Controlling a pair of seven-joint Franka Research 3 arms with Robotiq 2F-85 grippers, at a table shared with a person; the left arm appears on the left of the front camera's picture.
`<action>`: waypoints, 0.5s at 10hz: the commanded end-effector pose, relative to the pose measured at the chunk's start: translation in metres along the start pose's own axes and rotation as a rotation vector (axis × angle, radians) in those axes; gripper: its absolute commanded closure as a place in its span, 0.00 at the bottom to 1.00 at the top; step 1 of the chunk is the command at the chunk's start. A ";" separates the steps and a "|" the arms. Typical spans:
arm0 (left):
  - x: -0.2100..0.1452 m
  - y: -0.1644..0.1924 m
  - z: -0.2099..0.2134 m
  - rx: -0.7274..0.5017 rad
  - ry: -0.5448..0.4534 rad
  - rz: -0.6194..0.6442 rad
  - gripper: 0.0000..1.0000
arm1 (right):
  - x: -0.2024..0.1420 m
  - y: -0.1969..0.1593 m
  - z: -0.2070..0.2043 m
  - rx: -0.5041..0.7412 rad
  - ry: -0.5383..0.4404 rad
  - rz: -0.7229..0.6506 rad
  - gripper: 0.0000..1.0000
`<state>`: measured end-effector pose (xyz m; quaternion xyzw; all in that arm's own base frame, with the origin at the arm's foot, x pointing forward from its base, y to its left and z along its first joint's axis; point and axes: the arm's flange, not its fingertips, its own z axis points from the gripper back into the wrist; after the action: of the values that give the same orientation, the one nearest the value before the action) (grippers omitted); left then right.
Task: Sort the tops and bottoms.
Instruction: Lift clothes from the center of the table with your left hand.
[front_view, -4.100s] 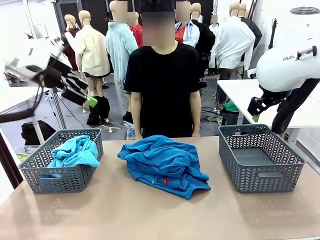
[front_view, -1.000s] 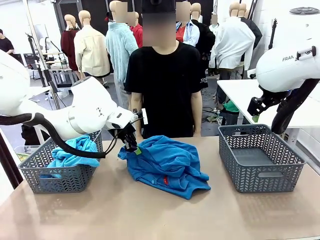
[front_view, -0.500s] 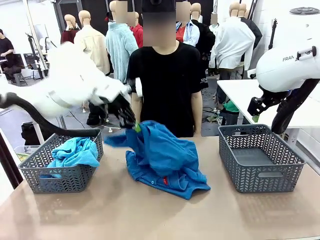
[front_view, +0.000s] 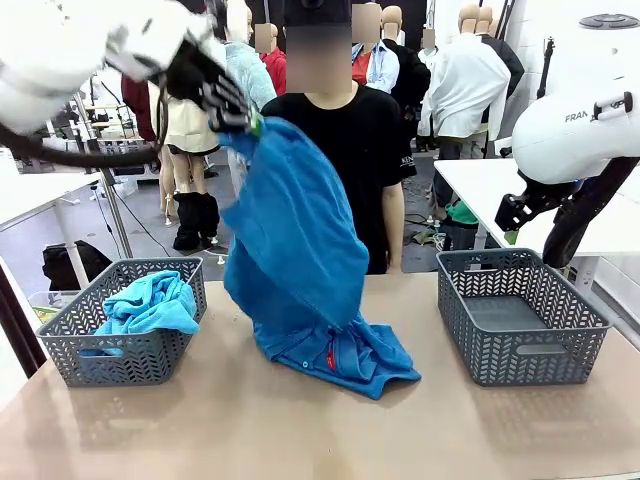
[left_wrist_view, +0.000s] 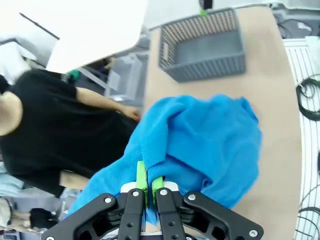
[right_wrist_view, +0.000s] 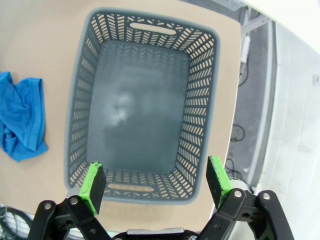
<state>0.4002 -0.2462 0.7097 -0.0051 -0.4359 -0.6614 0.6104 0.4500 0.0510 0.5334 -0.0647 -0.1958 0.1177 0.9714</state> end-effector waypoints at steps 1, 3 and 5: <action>0.038 0.020 0.027 0.099 -0.023 -0.007 1.00 | 0.003 0.000 0.001 -0.020 0.010 -0.009 0.00; 0.100 0.042 0.086 0.191 -0.063 0.012 1.00 | 0.003 0.000 0.001 -0.020 0.010 -0.009 0.00; 0.131 0.043 0.123 0.298 -0.080 0.008 1.00 | 0.003 0.000 0.001 -0.020 0.010 -0.009 0.00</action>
<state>0.3352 -0.2655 0.8731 0.0451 -0.5471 -0.5954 0.5867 0.4501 0.0510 0.5334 -0.0647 -0.1958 0.1177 0.9714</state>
